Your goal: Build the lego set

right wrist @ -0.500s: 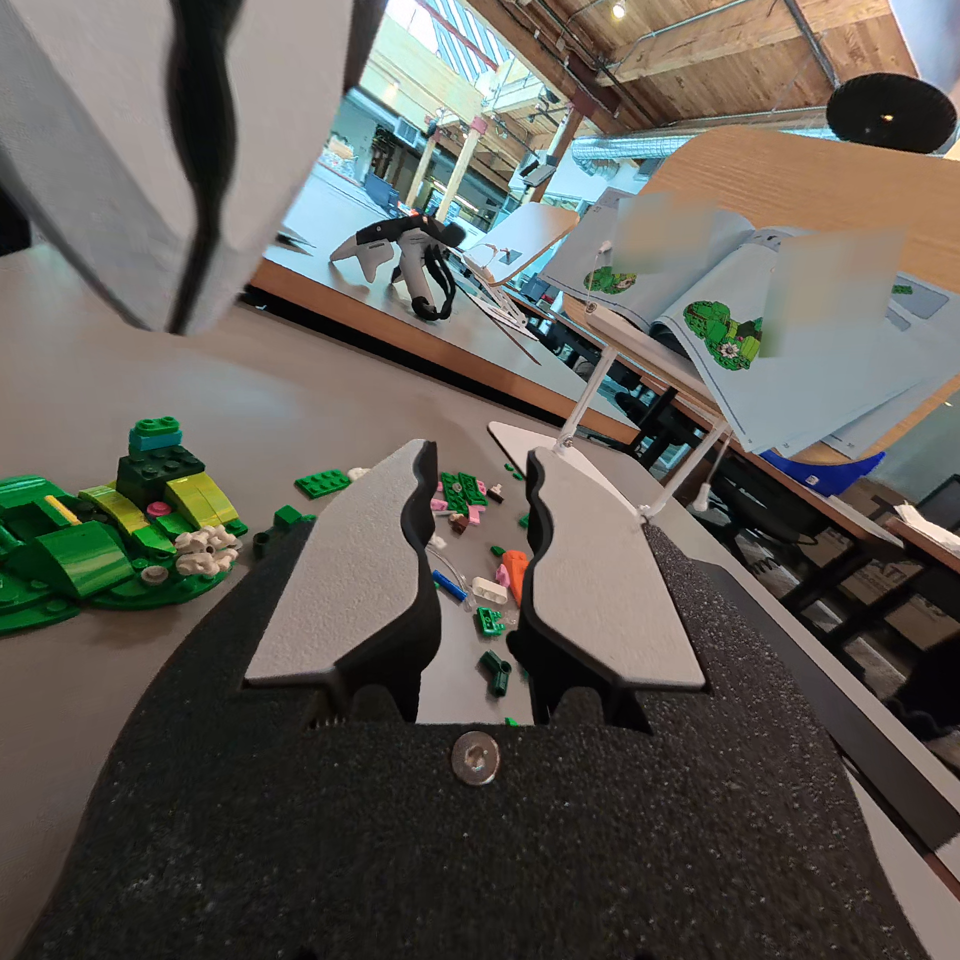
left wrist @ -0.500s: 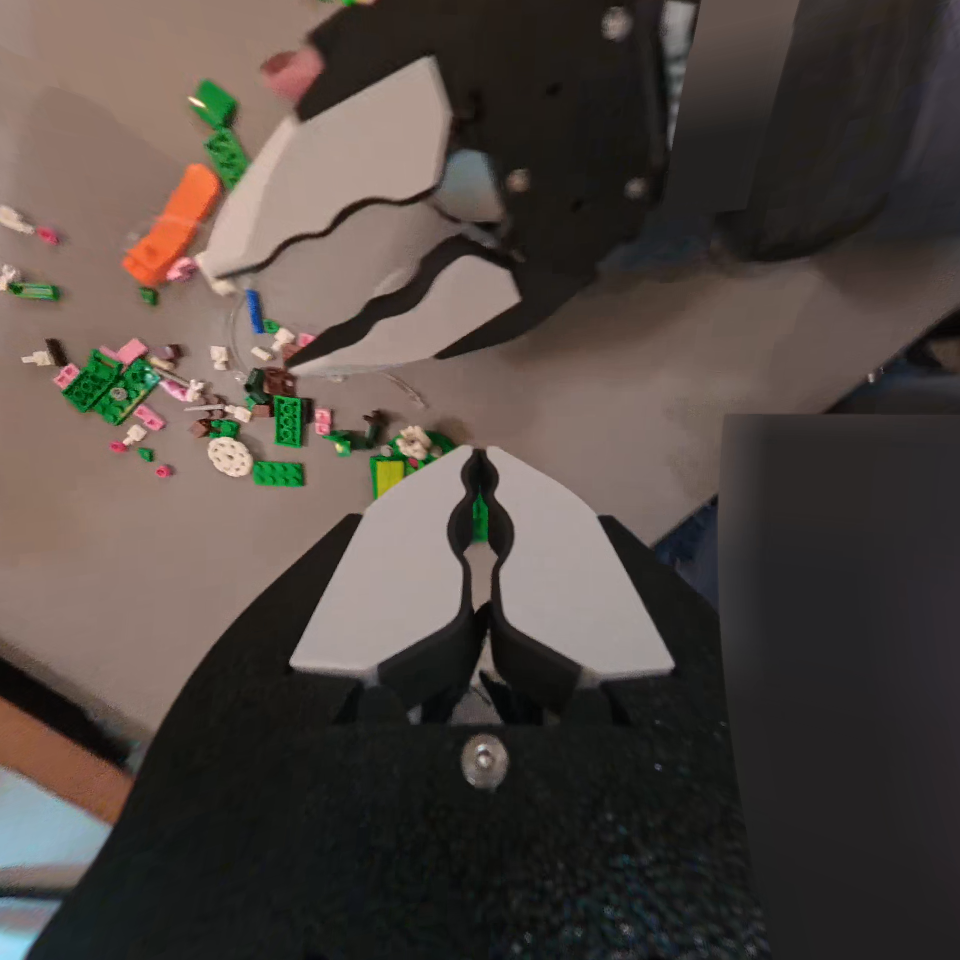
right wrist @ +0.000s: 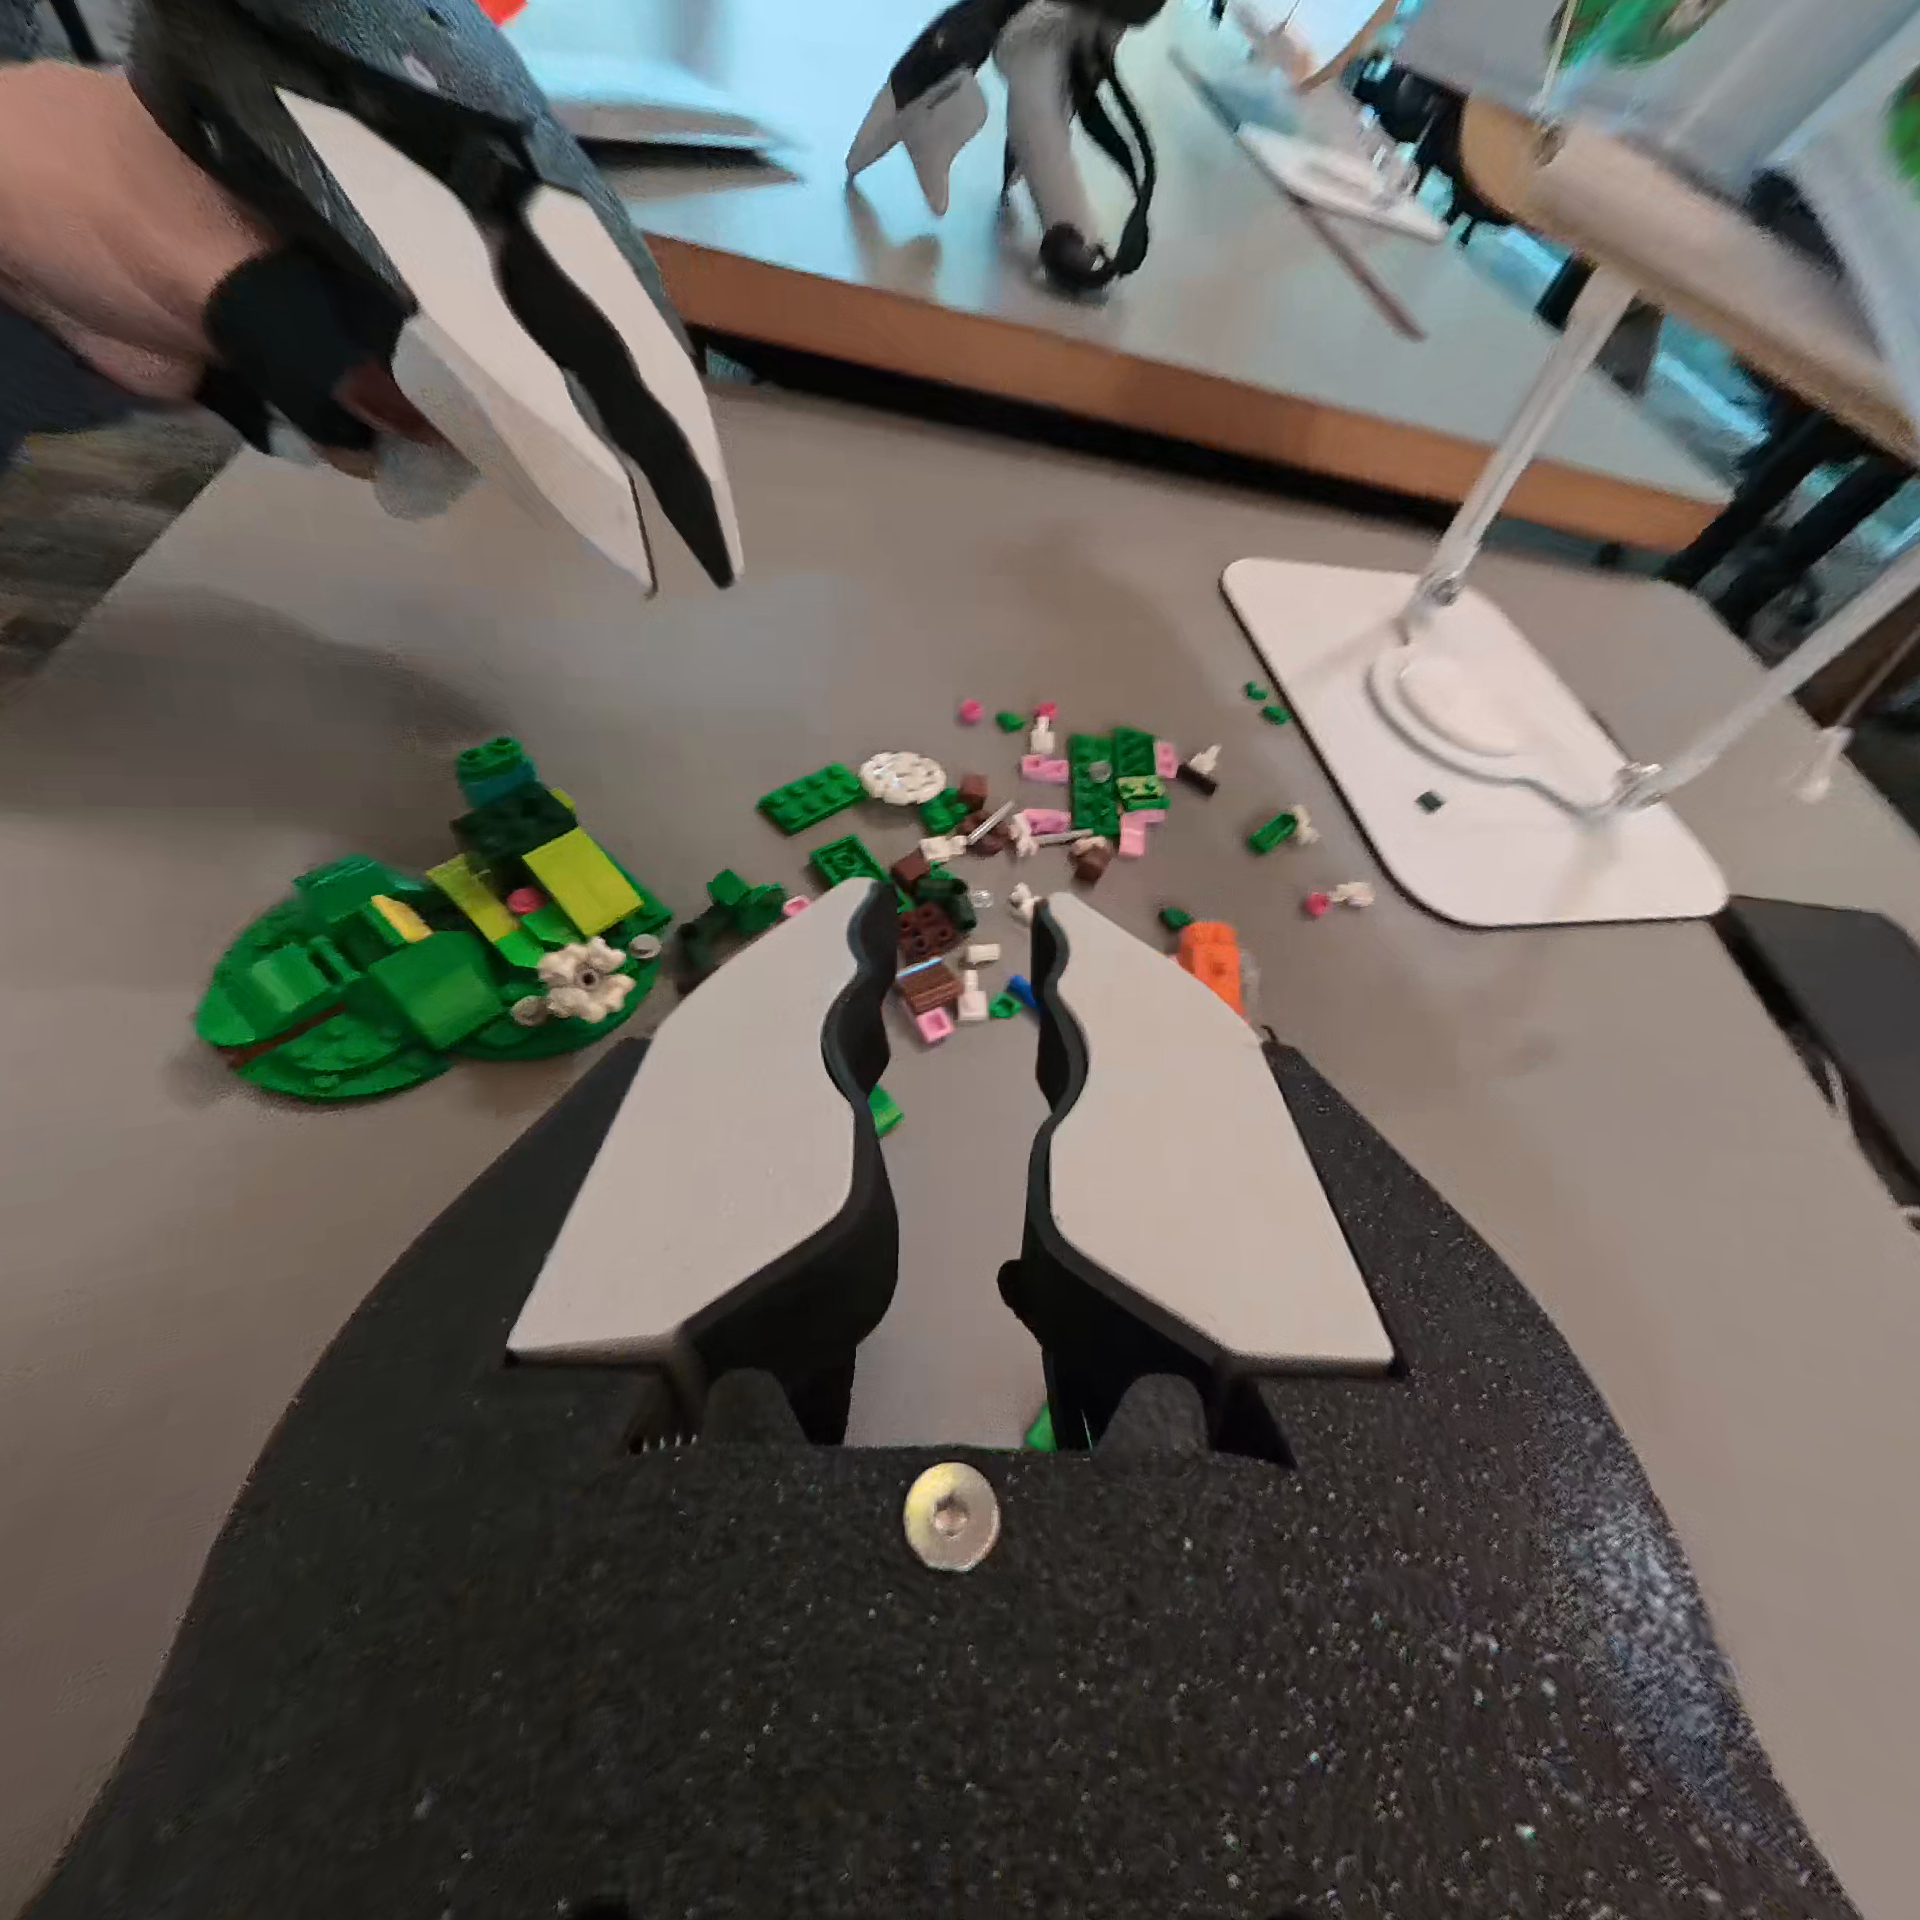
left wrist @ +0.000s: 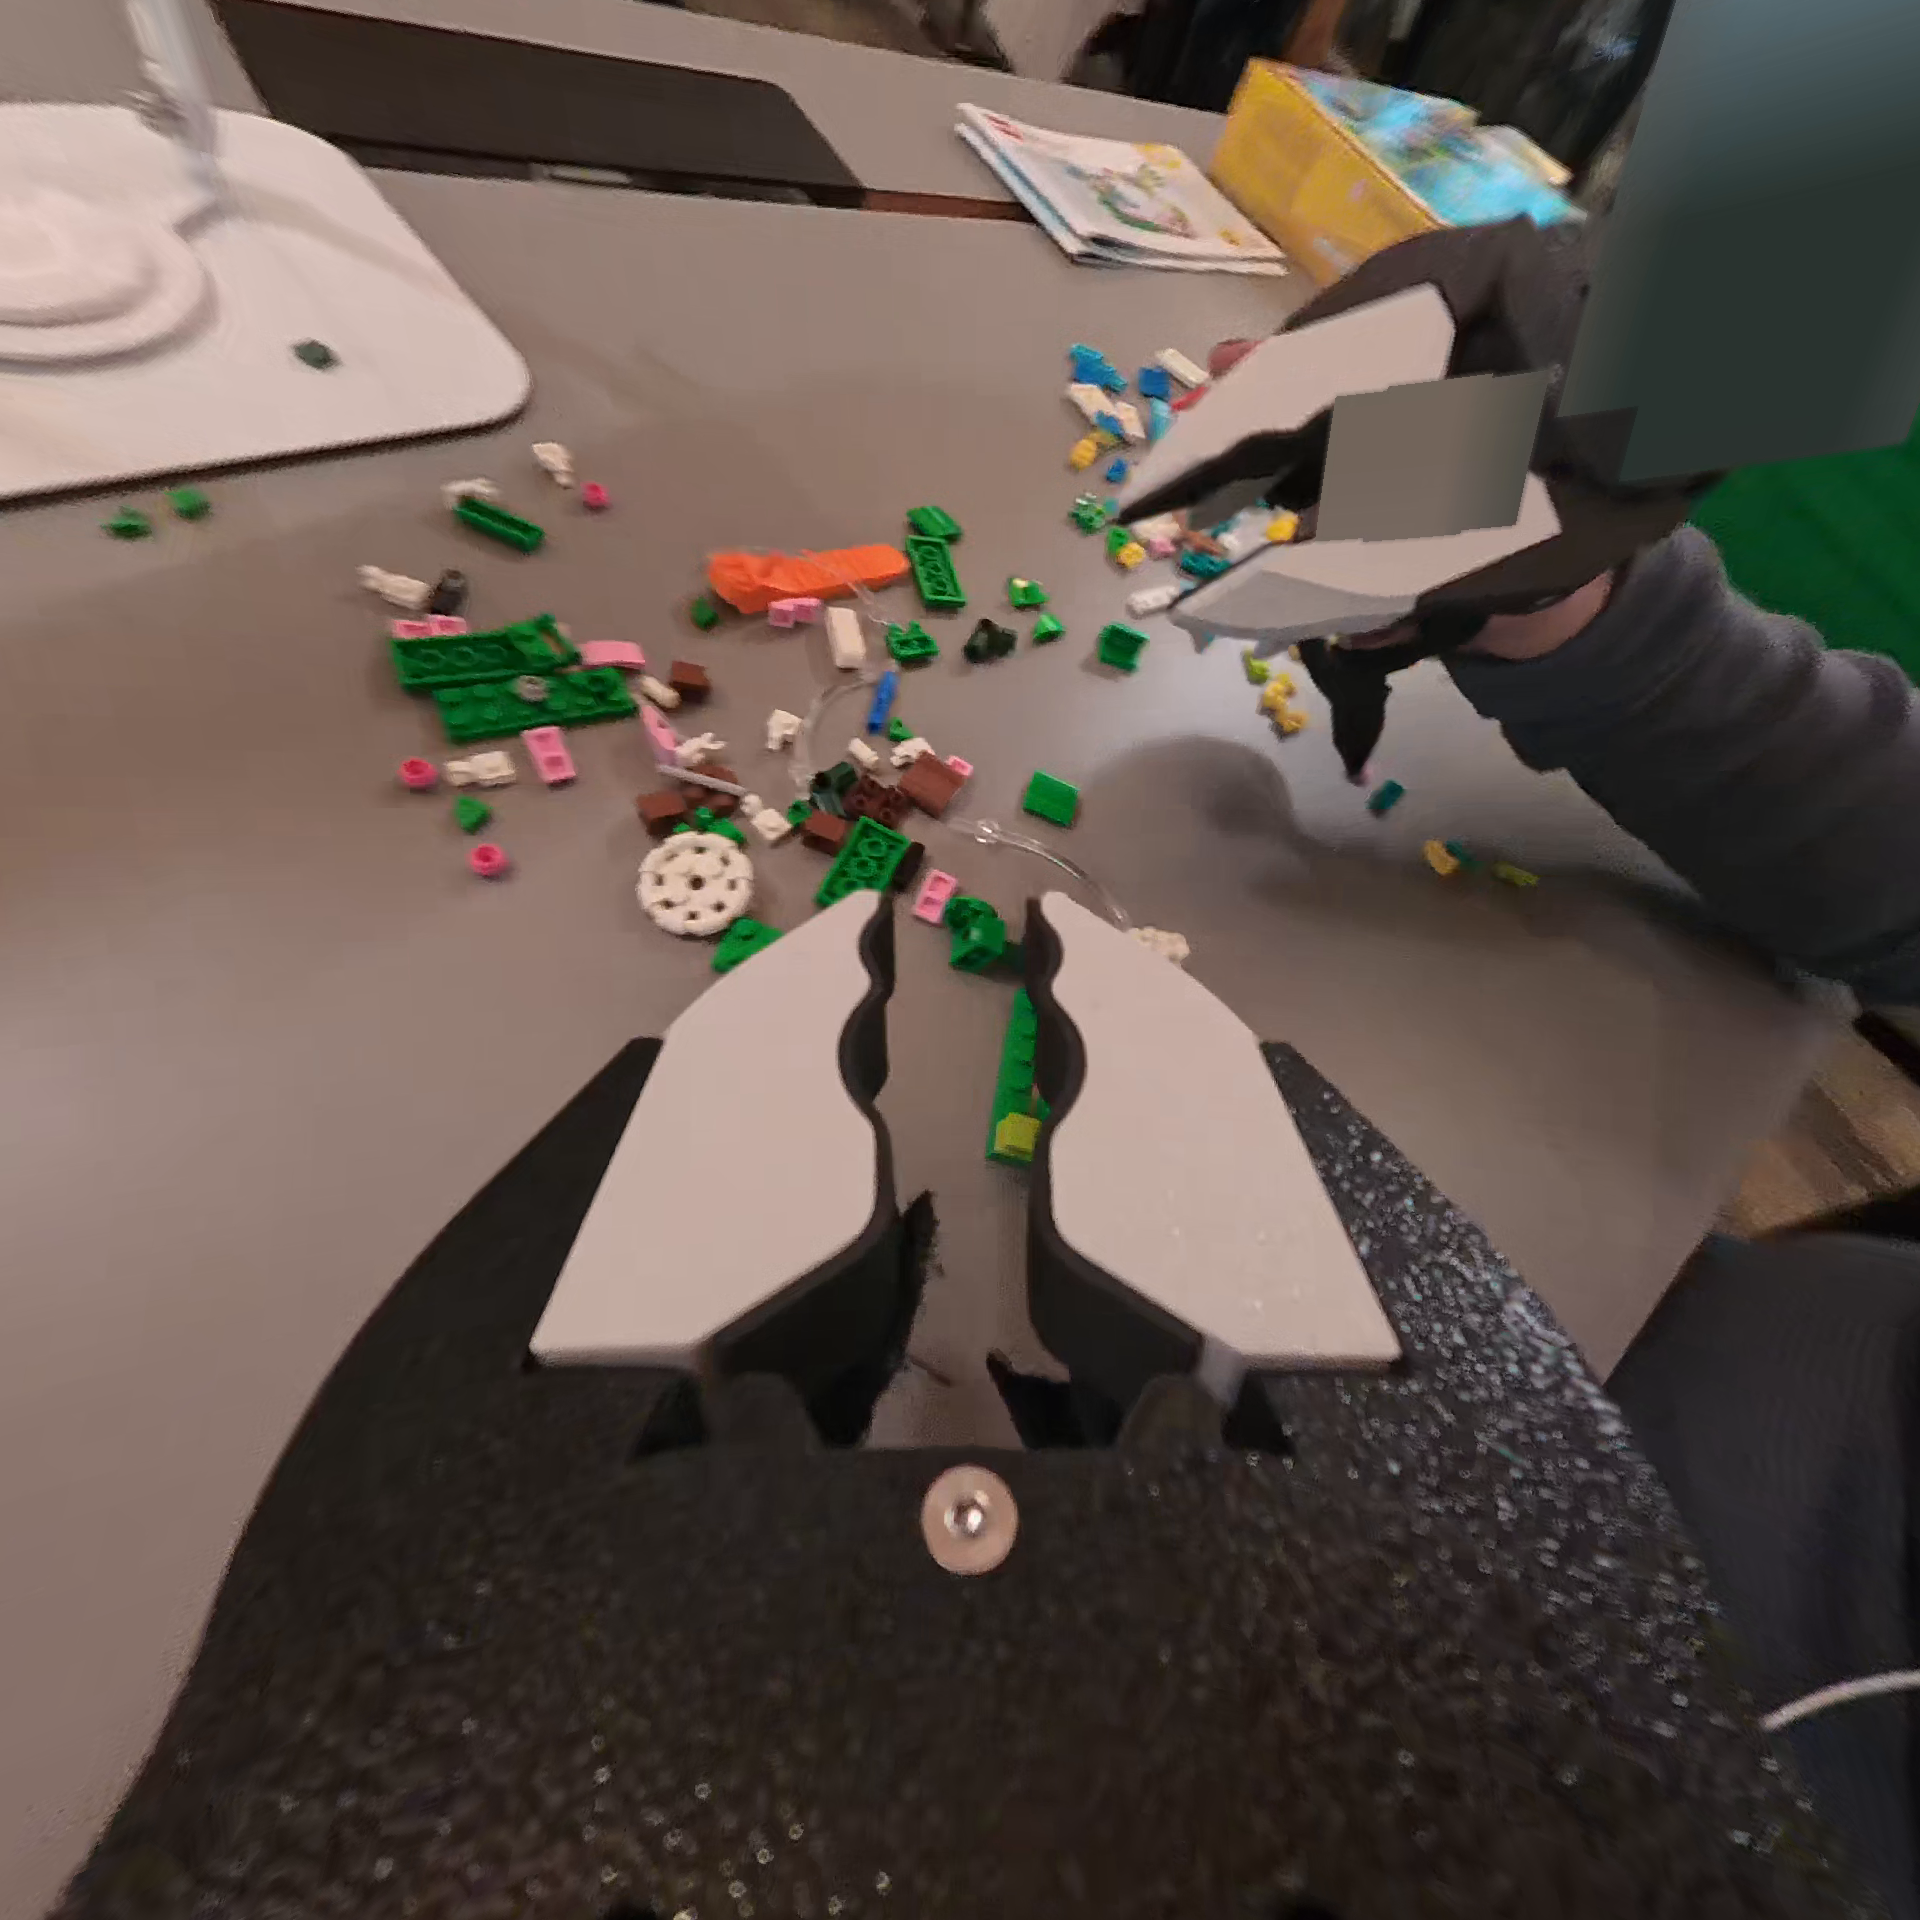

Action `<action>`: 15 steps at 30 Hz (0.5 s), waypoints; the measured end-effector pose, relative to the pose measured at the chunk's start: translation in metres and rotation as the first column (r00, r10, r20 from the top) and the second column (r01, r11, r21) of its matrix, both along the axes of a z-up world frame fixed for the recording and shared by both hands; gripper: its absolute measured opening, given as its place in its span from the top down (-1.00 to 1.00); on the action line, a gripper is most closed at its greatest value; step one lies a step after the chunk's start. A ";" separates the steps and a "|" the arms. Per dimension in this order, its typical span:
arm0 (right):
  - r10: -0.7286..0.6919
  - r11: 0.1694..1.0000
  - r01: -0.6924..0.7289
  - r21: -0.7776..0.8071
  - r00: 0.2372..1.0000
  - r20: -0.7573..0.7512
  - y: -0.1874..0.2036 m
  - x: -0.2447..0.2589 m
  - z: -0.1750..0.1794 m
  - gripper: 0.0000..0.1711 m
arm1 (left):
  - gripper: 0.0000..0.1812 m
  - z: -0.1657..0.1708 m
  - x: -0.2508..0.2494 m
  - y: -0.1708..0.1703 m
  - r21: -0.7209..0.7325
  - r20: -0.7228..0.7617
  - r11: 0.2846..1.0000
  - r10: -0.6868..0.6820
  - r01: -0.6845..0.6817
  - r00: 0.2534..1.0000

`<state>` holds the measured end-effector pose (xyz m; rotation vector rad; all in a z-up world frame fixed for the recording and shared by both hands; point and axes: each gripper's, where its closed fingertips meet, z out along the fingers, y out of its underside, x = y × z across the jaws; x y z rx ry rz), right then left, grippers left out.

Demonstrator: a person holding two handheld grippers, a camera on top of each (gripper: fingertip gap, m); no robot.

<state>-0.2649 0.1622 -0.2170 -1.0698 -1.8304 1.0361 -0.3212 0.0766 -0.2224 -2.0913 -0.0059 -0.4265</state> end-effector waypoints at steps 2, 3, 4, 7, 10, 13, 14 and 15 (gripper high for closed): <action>0.007 1.000 -0.006 -0.023 0.999 0.042 -0.006 0.002 0.000 0.72 | 0.73 -0.013 0.009 0.006 -0.011 -0.018 0.997 -0.074 0.073 0.997; 0.002 0.999 0.000 -0.035 0.998 0.055 -0.008 0.003 0.002 0.72 | 0.71 -0.020 0.013 0.009 -0.032 -0.043 0.994 -0.111 0.109 0.993; -0.003 0.999 0.005 -0.041 0.998 0.067 -0.010 0.004 0.002 0.72 | 0.69 -0.028 0.017 0.012 -0.065 -0.060 0.988 -0.142 0.138 0.988; -0.023 0.999 0.027 -0.029 0.993 0.113 -0.011 0.009 -0.002 0.73 | 0.66 -0.045 0.023 0.020 -0.164 -0.046 0.964 -0.218 0.208 0.975; -0.008 1.000 0.014 -0.026 0.976 0.220 -0.012 0.017 -0.022 0.79 | 0.65 -0.051 0.020 0.027 -0.174 -0.009 0.956 -0.241 0.235 0.971; 0.034 0.998 -0.018 -0.058 0.954 0.299 -0.016 0.023 -0.042 0.80 | 0.64 -0.053 0.025 0.029 -0.163 0.062 0.947 -0.272 0.278 0.960; 0.038 0.998 -0.021 -0.057 0.951 0.306 -0.016 0.023 -0.045 0.80 | 0.64 -0.056 0.026 0.030 -0.171 0.066 0.943 -0.278 0.285 0.958; 0.043 0.998 -0.027 -0.056 0.951 0.305 -0.016 0.022 -0.046 0.79 | 0.65 -0.058 0.028 0.030 -0.184 0.068 0.937 -0.289 0.296 0.955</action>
